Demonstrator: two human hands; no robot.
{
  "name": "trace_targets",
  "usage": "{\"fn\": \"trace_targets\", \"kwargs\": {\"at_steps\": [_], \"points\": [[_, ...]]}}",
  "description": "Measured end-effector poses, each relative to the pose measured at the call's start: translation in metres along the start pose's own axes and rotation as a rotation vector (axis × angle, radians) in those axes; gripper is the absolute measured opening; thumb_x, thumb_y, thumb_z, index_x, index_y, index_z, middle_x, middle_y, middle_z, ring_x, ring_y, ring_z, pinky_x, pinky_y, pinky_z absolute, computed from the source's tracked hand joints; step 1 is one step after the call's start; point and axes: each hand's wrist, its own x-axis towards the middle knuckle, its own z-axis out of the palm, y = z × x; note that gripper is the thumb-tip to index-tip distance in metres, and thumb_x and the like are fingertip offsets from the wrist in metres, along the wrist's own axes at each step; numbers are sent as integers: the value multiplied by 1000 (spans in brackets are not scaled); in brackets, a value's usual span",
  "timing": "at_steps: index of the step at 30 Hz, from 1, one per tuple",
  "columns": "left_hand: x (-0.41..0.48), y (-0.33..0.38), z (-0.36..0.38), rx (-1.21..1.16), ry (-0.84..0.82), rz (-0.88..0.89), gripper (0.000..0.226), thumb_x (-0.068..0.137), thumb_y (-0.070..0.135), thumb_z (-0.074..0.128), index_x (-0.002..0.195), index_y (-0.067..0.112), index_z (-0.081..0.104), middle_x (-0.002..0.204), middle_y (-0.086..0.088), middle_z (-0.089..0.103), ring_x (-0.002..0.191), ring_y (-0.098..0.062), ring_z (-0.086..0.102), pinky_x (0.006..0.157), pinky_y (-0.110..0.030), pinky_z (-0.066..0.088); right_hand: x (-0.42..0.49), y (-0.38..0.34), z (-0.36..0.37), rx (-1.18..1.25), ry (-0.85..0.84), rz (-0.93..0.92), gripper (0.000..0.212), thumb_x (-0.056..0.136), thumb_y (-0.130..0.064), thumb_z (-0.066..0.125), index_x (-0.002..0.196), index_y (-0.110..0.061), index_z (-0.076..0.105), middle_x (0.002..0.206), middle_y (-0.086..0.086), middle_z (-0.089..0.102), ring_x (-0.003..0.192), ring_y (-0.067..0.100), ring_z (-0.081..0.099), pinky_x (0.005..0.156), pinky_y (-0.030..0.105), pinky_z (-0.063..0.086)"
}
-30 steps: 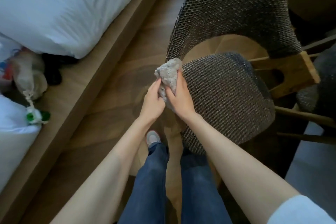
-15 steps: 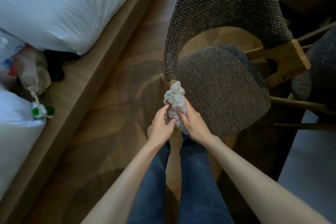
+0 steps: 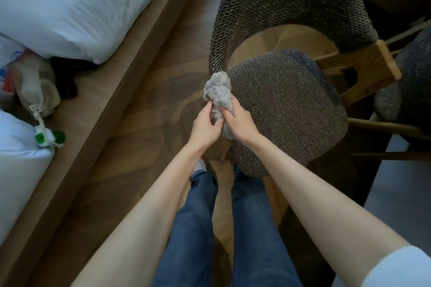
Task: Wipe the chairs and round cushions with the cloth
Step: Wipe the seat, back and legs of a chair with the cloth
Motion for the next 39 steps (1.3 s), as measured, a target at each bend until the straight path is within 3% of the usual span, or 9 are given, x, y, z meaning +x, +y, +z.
{"fn": "trace_targets", "kwargs": {"at_steps": [7, 13, 15, 19, 22, 24, 31, 39], "points": [[-45, -10, 17, 64, -19, -6, 54, 91, 10, 58, 142, 17, 42, 130, -2, 60, 118, -16, 57, 93, -19, 39, -51, 16, 0, 3, -45, 49, 45, 102, -24, 43, 147, -24, 36, 133, 1, 58, 121, 16, 55, 102, 28, 41], [-78, -13, 22, 73, -109, -135, 61, 89, 14, 65, 144, 11, 40, 135, -6, 56, 120, -21, 56, 102, -33, 45, -81, 23, -14, -163, -173, 118, 37, 101, -21, 46, 137, -15, 48, 126, 5, 61, 117, 21, 57, 86, 21, 38], [-85, -11, 17, 119, -147, -144, 56, 90, 16, 63, 143, 13, 43, 139, -5, 53, 120, -19, 55, 103, -30, 43, -89, 21, -25, -224, -192, 126, 36, 97, -18, 50, 132, -12, 52, 125, 8, 62, 117, 24, 57, 82, 20, 36], [-103, 11, 1, 161, -145, -21, 38, 95, 8, 51, 132, 13, 55, 132, -2, 59, 122, -12, 52, 95, -16, 37, -119, 4, -56, -162, -62, 50, 48, 93, -16, 56, 139, -20, 45, 130, 3, 59, 120, 21, 54, 88, 24, 38], [-120, 41, -10, 202, -80, 71, 34, 99, 15, 46, 131, 17, 55, 127, 0, 61, 115, -10, 54, 91, -16, 37, -145, -15, -78, -34, 45, -25, 62, 93, -28, 60, 146, -32, 29, 142, -6, 47, 123, 11, 48, 100, 31, 39], [-132, 61, -18, 212, -55, 120, 34, 100, 19, 46, 133, 20, 53, 128, 1, 60, 107, -8, 55, 88, -18, 38, -160, -25, -92, -55, 97, -83, 64, 92, -33, 62, 144, -42, 26, 145, -7, 43, 124, 13, 49, 101, 36, 44], [-158, 120, -47, 234, 33, 309, 35, 98, 18, 50, 132, 23, 54, 126, 2, 61, 96, -6, 60, 90, -24, 45, -197, -58, -129, -274, 272, -172, 45, 88, -52, 59, 131, -47, 48, 120, -8, 51, 104, 8, 52, 83, 31, 50], [-118, 173, -105, 423, -66, 469, 37, 100, 18, 47, 136, 21, 49, 133, 1, 56, 102, -6, 55, 79, -11, 39, -167, -117, -136, -280, 475, -123, 36, 87, -55, 59, 121, -42, 59, 115, -9, 53, 101, 8, 53, 75, 25, 48]]}}
